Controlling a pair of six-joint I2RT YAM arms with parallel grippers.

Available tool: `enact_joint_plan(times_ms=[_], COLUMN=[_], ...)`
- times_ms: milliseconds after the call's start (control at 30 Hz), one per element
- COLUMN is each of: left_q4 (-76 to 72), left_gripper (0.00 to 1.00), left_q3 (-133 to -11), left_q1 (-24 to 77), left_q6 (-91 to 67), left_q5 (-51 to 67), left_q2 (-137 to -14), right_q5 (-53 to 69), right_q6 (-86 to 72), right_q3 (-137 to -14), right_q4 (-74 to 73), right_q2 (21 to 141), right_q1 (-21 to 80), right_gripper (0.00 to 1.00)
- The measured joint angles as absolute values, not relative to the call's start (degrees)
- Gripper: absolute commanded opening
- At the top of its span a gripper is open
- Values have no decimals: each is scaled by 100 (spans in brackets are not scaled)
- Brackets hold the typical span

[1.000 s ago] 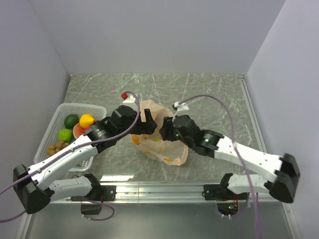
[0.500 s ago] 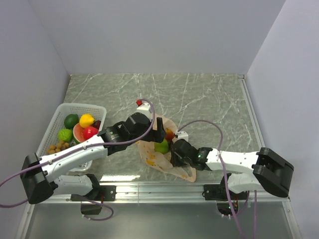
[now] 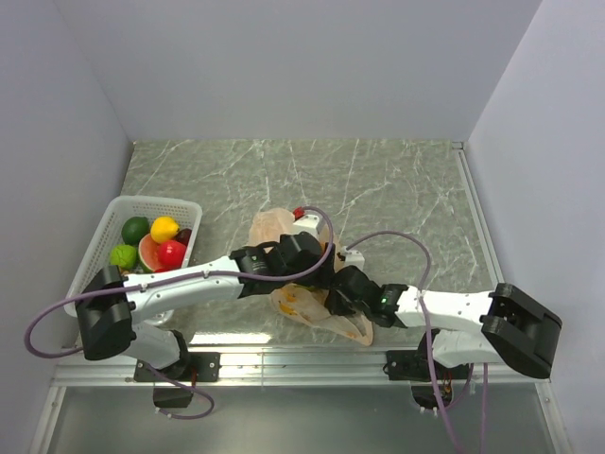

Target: Untie the knot of the plastic bag and take out the fruit

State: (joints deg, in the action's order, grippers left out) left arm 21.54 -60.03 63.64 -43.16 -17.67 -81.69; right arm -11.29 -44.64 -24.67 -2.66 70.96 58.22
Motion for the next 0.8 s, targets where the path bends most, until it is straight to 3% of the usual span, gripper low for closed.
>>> enact_joint_plan(times_ms=[167, 333, 667, 800], left_q4=[2128, 2110, 558, 379], left_gripper=[94, 94, 99, 99], left_q3=[-6200, -6322, -4858, -4842], left_q1=[6388, 6344, 6029, 6075], left_q6=[-4460, -4637, -4554, -4421], left_q5=[-1796, -1717, -2027, -1984], left_q2=[-8510, -8691, -8101, -7981], right_q5=[-1085, -1002, -1168, -1197], right_q6=[-4650, -4786, -4812, -4812], right_q3=[-2244, -2082, -2032, -2034], right_q4=[-102, 23, 3, -5], right_q2=[6899, 6737, 6672, 6667], right_q1=[5695, 5583, 5889, 5889], right_gripper=[29, 29, 29, 29])
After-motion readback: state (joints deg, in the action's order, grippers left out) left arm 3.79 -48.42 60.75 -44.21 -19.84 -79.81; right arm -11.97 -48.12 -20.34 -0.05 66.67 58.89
